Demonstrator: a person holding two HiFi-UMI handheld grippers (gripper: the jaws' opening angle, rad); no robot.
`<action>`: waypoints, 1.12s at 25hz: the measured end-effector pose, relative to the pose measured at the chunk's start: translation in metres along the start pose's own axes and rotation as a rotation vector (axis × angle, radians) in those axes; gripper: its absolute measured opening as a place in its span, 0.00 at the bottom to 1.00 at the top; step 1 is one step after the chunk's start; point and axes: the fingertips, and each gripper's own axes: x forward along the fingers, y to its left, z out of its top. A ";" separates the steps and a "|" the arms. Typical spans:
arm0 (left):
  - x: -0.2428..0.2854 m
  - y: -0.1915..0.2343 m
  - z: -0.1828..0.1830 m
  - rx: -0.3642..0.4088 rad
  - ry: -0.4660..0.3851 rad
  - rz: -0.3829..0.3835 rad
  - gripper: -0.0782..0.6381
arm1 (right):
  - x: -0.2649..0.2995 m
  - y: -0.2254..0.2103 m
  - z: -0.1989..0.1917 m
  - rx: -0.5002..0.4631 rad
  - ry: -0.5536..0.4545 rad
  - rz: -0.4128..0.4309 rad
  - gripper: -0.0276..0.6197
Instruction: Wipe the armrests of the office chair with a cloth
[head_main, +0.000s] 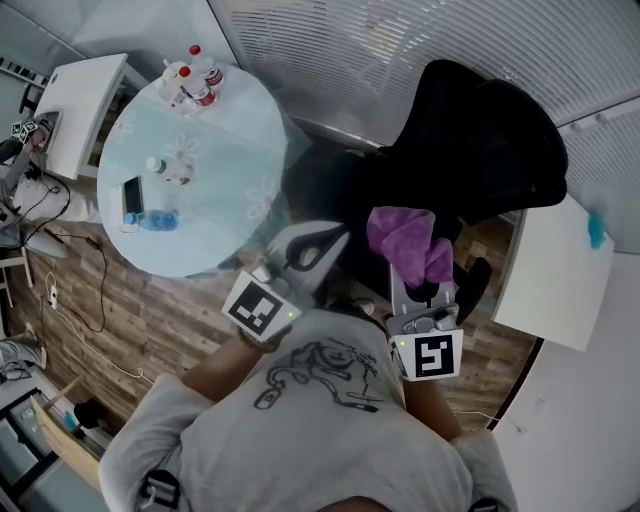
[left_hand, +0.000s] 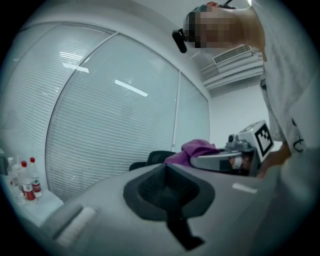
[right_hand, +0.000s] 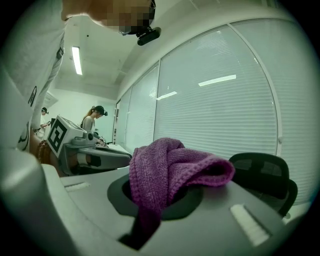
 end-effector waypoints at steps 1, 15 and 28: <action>-0.002 0.008 0.000 0.001 0.001 0.005 0.11 | 0.008 0.002 0.000 -0.006 0.005 0.009 0.09; -0.011 0.076 0.000 0.015 0.009 0.064 0.11 | 0.072 0.016 -0.005 -0.029 0.039 0.072 0.09; -0.010 0.094 -0.020 -0.002 0.021 0.159 0.11 | 0.096 0.015 -0.027 -0.052 0.083 0.180 0.09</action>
